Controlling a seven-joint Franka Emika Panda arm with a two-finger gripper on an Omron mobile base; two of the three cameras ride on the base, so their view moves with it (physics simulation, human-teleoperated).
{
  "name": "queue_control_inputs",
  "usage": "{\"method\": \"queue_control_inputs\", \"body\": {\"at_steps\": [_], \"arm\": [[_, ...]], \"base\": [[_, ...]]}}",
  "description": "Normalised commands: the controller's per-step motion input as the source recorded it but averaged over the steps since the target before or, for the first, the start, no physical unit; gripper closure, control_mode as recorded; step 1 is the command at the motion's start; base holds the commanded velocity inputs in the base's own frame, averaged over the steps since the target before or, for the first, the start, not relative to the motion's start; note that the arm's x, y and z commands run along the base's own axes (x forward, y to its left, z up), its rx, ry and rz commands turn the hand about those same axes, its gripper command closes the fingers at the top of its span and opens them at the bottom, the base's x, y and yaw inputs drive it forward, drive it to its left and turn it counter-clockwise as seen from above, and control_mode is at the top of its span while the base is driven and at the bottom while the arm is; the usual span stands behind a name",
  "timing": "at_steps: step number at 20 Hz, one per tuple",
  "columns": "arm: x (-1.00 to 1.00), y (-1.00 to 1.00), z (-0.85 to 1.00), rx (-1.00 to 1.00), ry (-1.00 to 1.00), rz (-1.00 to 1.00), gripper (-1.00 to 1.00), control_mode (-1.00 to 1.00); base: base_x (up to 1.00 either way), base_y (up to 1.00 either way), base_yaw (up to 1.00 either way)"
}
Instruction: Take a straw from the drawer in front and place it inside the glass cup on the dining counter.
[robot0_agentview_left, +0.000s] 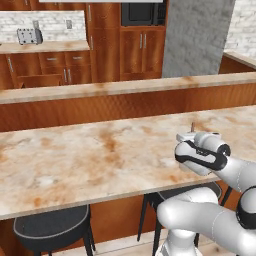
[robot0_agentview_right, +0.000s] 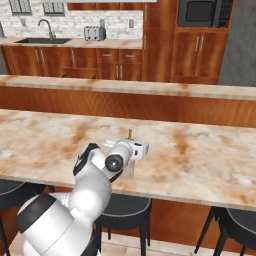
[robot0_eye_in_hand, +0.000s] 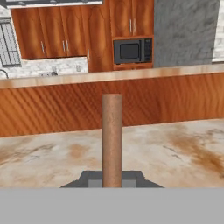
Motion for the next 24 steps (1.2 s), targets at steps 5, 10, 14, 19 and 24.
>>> {"method": "queue_control_inputs", "body": {"at_steps": [5,10,14,19,24], "arm": [[0.00,0.00,-0.15,0.00,0.00,0.00,1.00,-1.00],[0.00,0.00,-0.16,0.00,0.00,0.00,1.00,-1.00],[0.00,0.00,-0.17,0.00,0.00,0.00,1.00,-1.00],[0.00,0.01,-0.16,0.00,0.00,0.00,-1.00,-1.00],[0.00,0.04,-0.08,0.00,0.00,0.00,-1.00,-1.00]], "base": [[0.00,0.00,0.00],[0.00,0.00,0.00],[0.00,0.00,0.00],[0.00,0.00,0.00],[0.00,0.00,0.00]]}}
